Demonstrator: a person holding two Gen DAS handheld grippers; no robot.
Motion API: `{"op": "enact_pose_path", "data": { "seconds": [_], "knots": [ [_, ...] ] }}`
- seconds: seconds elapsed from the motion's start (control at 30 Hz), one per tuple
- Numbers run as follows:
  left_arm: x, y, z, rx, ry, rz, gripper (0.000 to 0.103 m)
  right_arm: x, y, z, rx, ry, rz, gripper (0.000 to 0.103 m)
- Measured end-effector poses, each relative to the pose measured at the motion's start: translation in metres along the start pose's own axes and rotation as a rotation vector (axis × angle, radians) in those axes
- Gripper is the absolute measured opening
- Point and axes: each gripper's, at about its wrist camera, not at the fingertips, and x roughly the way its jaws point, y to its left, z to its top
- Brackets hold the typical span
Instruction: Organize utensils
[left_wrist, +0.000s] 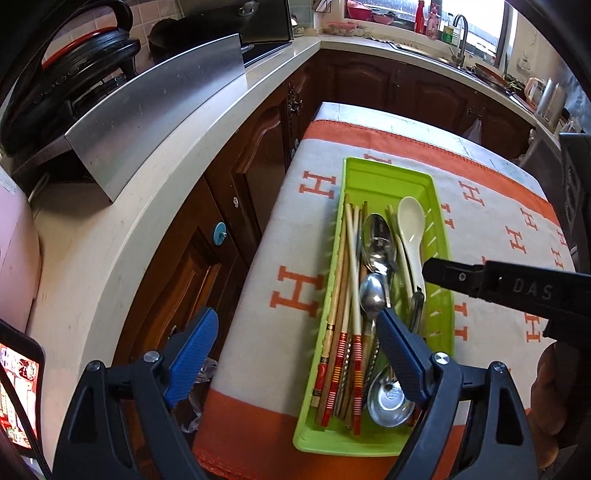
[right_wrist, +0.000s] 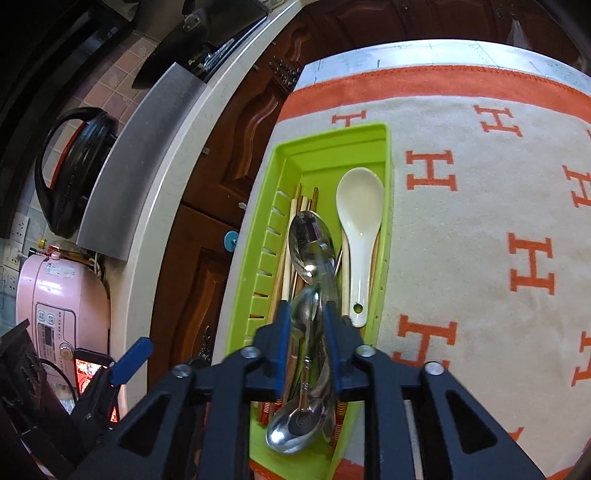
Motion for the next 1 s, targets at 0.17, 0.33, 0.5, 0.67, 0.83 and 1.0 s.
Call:
{"op": "enact_pose_path", "data": {
  "seconds": [0.17,0.33,0.5,0.67,0.83,1.0],
  "knots": [
    [-0.01,-0.009,-0.004,0.013,-0.006,-0.01,0.086,-0.028,-0.001,-0.009,-0.019,-0.032,0.015,0.02],
    [-0.025,-0.023,-0.009,0.018,-0.015,-0.025,0.086,-0.06,-0.002,-0.022,-0.06,-0.062,0.001,0.021],
    [-0.041,-0.038,-0.014,0.006,-0.025,-0.054,0.087,-0.1,-0.011,-0.039,-0.099,-0.116,-0.04,0.022],
    [-0.061,-0.058,-0.017,0.015,-0.053,-0.068,0.087,-0.144,-0.03,-0.059,-0.119,-0.178,-0.084,0.032],
    [-0.086,-0.086,-0.021,0.039,-0.07,-0.095,0.094,-0.192,-0.044,-0.084,-0.165,-0.227,-0.148,0.036],
    [-0.111,-0.114,-0.026,0.081,-0.122,-0.126,0.102,-0.236,-0.057,-0.107,-0.176,-0.274,-0.201,0.04]
  ]
}}
